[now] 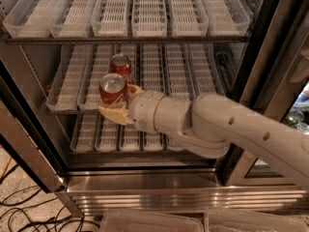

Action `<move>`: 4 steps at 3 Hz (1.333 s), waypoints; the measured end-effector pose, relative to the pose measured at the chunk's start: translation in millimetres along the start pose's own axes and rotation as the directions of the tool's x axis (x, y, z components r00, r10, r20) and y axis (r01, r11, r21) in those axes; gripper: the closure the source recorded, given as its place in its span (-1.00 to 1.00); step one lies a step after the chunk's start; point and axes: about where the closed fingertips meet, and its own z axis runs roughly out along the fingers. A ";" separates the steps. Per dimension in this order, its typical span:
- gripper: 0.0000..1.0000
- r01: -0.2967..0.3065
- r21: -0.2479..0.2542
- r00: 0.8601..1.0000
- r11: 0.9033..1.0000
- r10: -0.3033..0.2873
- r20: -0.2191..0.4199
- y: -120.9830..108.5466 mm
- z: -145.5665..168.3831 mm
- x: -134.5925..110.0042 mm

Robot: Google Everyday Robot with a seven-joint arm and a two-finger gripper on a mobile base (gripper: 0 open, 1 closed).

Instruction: Pick coke can from middle shelf of fridge

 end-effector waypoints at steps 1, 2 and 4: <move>1.00 -0.001 -0.096 0.998 0.995 -0.005 -0.065 17.9 -18.0 -14.5; 1.00 -0.045 -0.206 0.992 0.978 0.019 -0.127 33.0 -34.9 -7.0; 1.00 -0.131 -0.350 0.965 0.927 0.038 -0.261 63.2 -85.8 11.2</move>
Offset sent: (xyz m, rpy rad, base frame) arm -0.0746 -0.0297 -0.0009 -0.1294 0.2310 0.3233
